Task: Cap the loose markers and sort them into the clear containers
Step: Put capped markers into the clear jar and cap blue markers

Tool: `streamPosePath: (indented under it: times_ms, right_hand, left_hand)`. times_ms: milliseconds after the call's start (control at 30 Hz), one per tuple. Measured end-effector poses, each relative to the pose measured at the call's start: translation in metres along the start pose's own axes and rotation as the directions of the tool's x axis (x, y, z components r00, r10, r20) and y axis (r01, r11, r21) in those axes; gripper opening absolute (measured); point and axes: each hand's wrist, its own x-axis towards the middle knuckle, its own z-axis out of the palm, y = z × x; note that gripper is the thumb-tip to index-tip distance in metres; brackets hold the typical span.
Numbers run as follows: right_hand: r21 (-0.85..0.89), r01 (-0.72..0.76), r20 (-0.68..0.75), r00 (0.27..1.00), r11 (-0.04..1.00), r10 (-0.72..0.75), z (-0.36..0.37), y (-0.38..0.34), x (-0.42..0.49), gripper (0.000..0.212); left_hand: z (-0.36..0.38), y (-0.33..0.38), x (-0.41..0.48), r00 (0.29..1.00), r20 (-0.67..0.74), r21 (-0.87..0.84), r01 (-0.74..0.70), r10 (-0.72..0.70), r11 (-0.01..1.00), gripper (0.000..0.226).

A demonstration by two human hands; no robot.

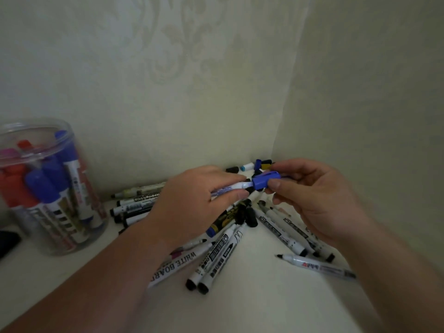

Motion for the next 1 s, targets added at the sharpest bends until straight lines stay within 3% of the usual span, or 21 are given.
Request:
streamPosePath:
  times_ms: [133, 433, 633, 767, 867, 933, 1000]
  right_hand:
    - [-0.043, 0.001, 0.02, 1.0, 0.999, 0.0, 0.004, 0.005, -0.001, 0.021]
    - [-0.144, -0.016, 0.1, 0.995, 0.99, 0.031, 0.006, -0.005, -0.008, 0.025]
    - [-0.129, 0.017, 0.12, 0.993, 0.992, -0.001, 0.005, -0.008, -0.008, 0.026]
    - [-0.074, 0.086, -0.098, 0.991, 0.994, -0.093, -0.023, -0.018, 0.002, 0.021]
    - [0.12, 0.0, -0.262, 0.964, 0.993, 0.032, -0.055, -0.018, 0.015, 0.01]
    - [0.053, -0.123, -0.332, 0.934, 0.991, 0.133, -0.068, -0.011, 0.021, 0.01]
    - [-0.195, -0.25, -0.406, 0.901, 0.948, 0.154, -0.076, -0.002, 0.024, 0.014]
  left_hand:
    - [-0.001, 0.006, 0.001, 0.997, 0.072, 0.035, -0.043, 0.041, 0.998, 0.034]
    - [-0.004, 0.011, -0.003, 0.993, 0.113, -0.194, 0.009, 0.013, 0.981, 0.026]
    - [-0.004, 0.015, -0.004, 0.988, 0.152, -0.225, 0.068, -0.034, 0.972, 0.019]
    - [-0.002, 0.014, -0.004, 0.988, 0.13, -0.215, 0.105, -0.078, 0.971, 0.022]
    - [-0.001, 0.006, -0.006, 0.987, 0.086, -0.204, 0.152, -0.137, 0.967, 0.023]
    - [0.0, 0.005, -0.006, 0.983, 0.088, -0.198, 0.177, -0.163, 0.964, 0.024]
    - [0.002, 0.006, -0.007, 0.981, 0.101, -0.199, 0.185, -0.167, 0.962, 0.026]
